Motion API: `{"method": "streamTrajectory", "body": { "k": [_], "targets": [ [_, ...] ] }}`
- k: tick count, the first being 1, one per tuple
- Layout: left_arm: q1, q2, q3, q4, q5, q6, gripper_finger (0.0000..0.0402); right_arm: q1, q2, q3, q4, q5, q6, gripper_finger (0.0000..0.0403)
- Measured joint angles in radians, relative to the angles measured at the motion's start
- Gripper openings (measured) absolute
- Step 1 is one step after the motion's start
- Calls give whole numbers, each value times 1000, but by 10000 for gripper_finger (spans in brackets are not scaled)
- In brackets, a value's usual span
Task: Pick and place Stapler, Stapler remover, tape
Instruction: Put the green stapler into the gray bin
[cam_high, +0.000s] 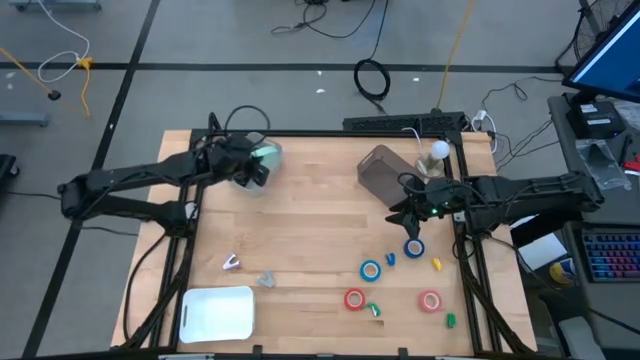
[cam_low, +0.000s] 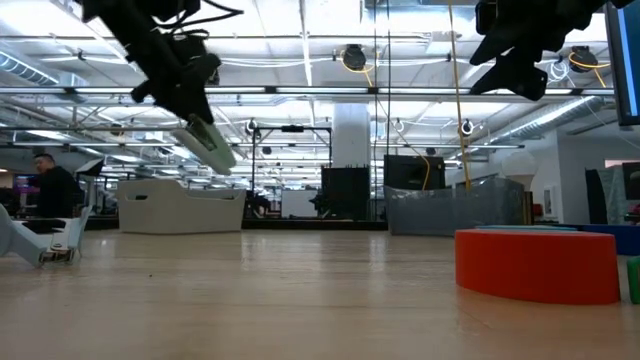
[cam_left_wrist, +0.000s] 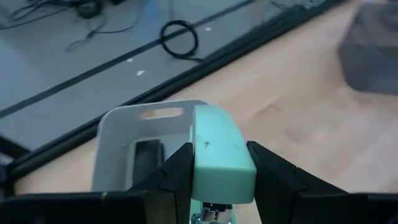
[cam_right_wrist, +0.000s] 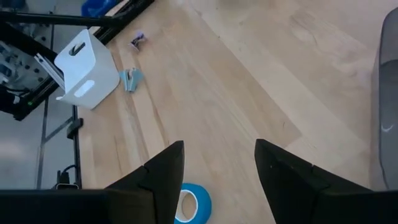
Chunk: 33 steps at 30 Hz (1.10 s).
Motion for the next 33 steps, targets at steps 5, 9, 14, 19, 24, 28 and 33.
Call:
{"method": "streamTrajectory", "body": {
  "k": [5,9,14,19,24,28,33],
  "targets": [
    [0,-20,-80,72,-33,-43,129,0,0,0,32,0,8,189],
    [0,-2,-109,128,-33,-22,129,0,0,0,38,0,22,189],
    [5,40,-110,137,-48,-10,129,0,0,0,38,-2,26,191],
    [6,95,-110,165,-39,-7,129,0,0,0,38,-3,27,188],
    [11,143,-110,169,-66,-7,129,0,0,0,38,-3,37,191],
    [34,167,-110,183,-65,-1,129,0,0,0,38,-3,38,193],
    [65,203,-109,217,-17,6,129,0,0,0,38,-4,38,192]
  ]
}}
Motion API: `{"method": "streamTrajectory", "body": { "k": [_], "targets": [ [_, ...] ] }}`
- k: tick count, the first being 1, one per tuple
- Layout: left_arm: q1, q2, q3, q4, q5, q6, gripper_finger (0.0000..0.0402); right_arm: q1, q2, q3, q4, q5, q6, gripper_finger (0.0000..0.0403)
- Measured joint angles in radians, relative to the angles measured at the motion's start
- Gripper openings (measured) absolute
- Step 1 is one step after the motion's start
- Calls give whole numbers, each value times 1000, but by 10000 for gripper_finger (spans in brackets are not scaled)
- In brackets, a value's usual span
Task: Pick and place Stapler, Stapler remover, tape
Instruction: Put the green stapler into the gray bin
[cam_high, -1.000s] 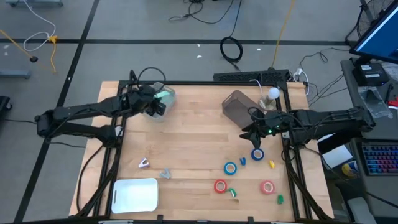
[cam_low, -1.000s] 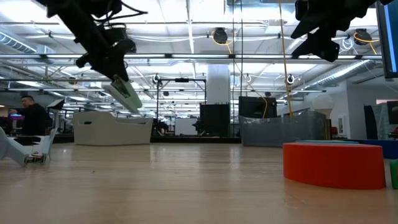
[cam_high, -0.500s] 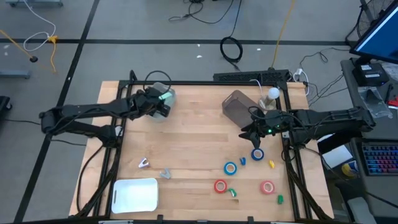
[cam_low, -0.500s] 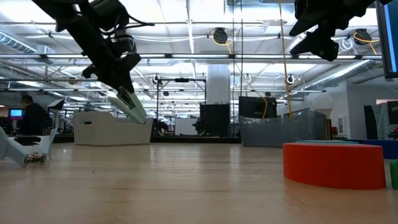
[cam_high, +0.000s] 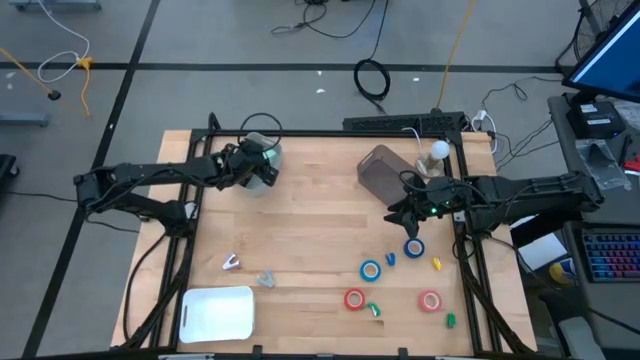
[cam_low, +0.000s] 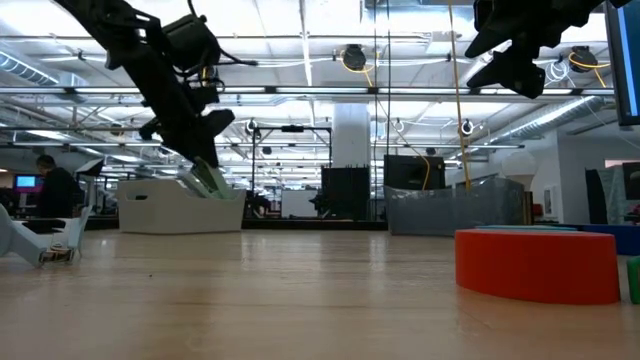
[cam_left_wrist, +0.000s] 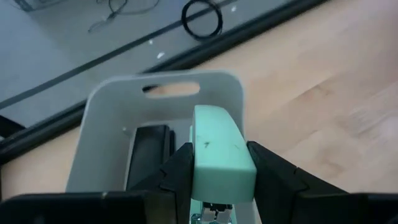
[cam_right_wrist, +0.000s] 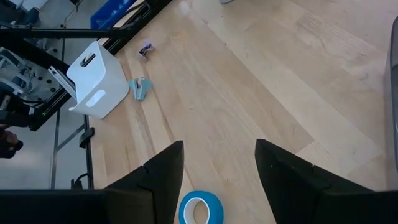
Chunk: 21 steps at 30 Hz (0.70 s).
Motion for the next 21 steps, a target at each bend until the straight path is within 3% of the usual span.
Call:
{"method": "streamTrajectory", "body": {
  "k": [21],
  "targets": [
    [31,120,1,49,29,41,130,0,0,0,0,0,7,190]
  ]
}}
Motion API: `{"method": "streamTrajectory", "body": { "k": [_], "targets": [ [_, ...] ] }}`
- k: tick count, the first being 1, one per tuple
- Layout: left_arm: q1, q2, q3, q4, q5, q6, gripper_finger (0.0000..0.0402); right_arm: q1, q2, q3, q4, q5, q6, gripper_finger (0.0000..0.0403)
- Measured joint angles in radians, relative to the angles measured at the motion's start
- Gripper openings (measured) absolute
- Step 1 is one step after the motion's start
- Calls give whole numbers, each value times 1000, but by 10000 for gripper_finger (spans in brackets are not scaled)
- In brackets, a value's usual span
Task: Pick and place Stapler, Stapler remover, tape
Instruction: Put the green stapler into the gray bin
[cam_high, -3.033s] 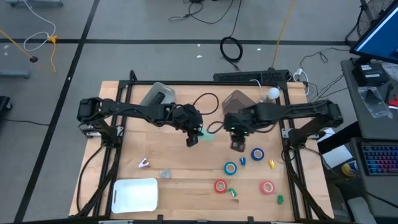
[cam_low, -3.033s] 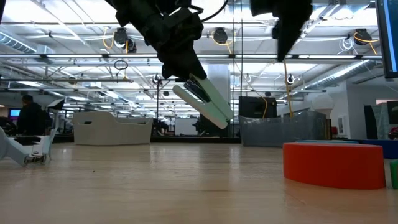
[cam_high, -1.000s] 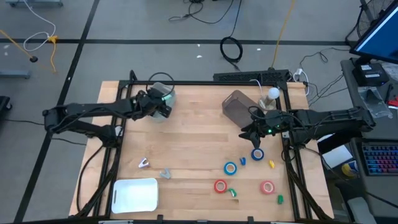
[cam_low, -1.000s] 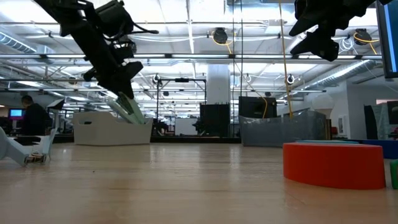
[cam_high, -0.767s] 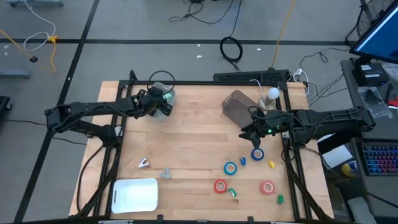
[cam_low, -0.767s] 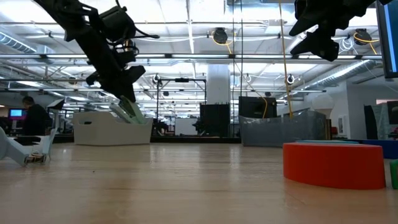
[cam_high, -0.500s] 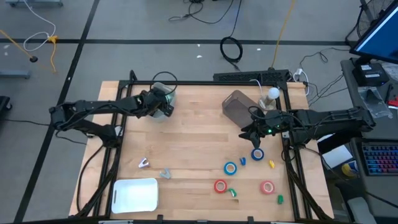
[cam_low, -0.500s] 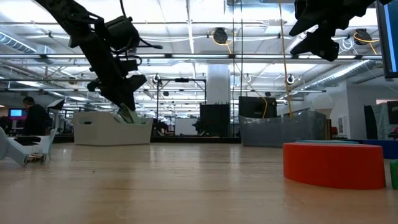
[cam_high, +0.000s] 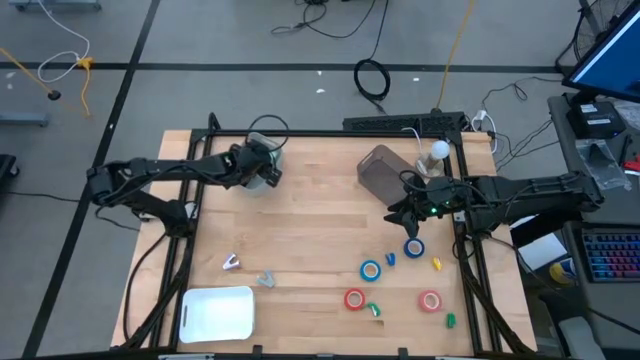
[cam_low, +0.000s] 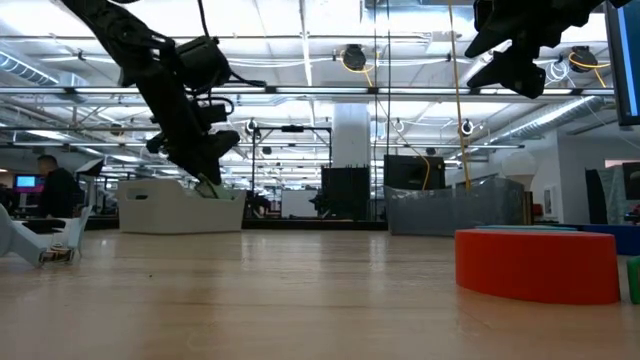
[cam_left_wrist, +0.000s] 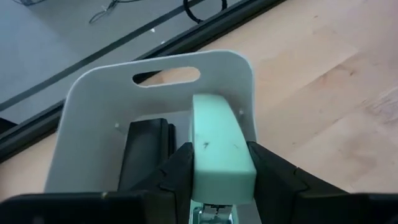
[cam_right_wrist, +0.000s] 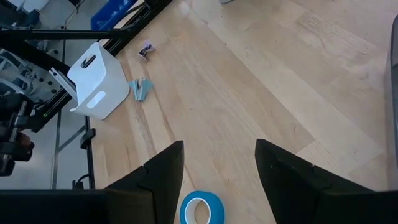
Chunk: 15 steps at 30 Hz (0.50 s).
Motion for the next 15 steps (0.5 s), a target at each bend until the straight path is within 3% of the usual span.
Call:
{"method": "streamTrajectory", "body": {
  "k": [11,15],
  "targets": [
    [0,64,-1,-19,46,18,129,0,0,0,2,0,0,190],
    [0,65,-1,-25,57,18,155,0,0,0,2,0,0,191]
  ]
}}
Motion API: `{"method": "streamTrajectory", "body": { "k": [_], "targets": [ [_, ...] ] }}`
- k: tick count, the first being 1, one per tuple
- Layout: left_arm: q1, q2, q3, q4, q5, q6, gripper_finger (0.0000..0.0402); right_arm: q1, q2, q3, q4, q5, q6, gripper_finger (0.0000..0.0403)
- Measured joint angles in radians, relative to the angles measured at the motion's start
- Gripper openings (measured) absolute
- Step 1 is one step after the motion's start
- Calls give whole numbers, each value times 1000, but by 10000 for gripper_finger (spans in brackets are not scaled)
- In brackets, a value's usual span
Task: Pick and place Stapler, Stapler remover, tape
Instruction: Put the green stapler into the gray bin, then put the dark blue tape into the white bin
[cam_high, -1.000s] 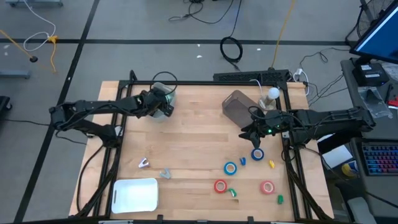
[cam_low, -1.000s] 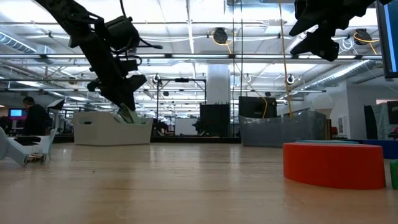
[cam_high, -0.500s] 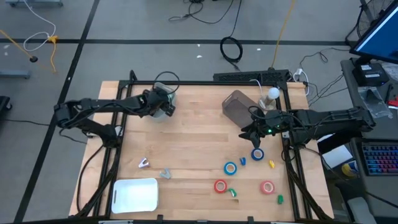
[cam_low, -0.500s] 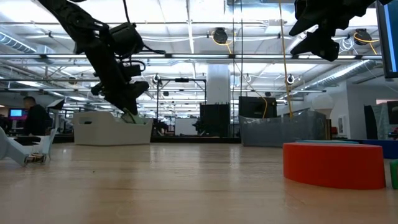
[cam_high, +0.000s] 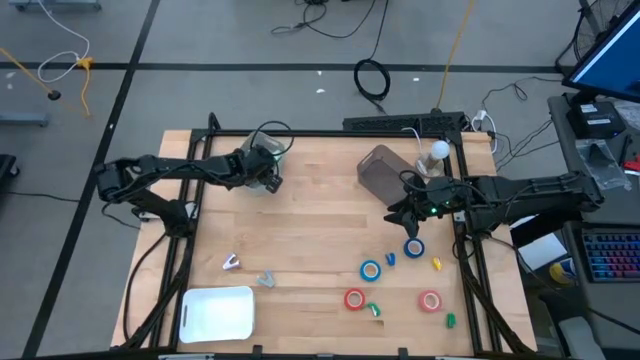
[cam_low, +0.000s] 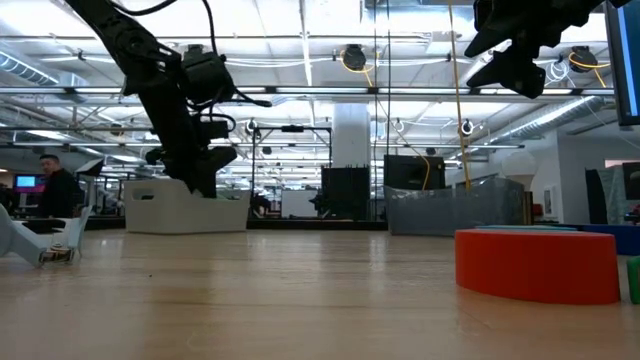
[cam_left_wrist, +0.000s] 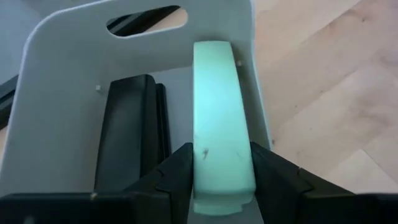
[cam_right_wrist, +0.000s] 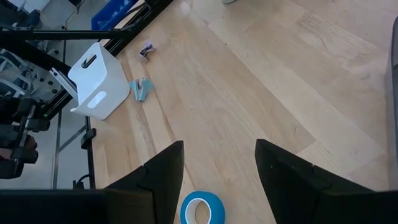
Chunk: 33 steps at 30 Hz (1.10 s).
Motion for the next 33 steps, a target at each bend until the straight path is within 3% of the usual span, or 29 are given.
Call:
{"method": "streamTrajectory", "body": {
  "k": [10,19,26,33],
  "targets": [
    [0,-26,0,-2,9,31,200,0,0,0,6,0,0,190],
    [-13,-282,72,-8,32,103,191,0,0,0,14,0,0,194],
    [-146,-424,87,88,274,92,186,0,0,0,12,0,-31,190],
    [-348,-420,87,139,290,-7,186,0,-46,0,1,12,-95,191]
  ]
}}
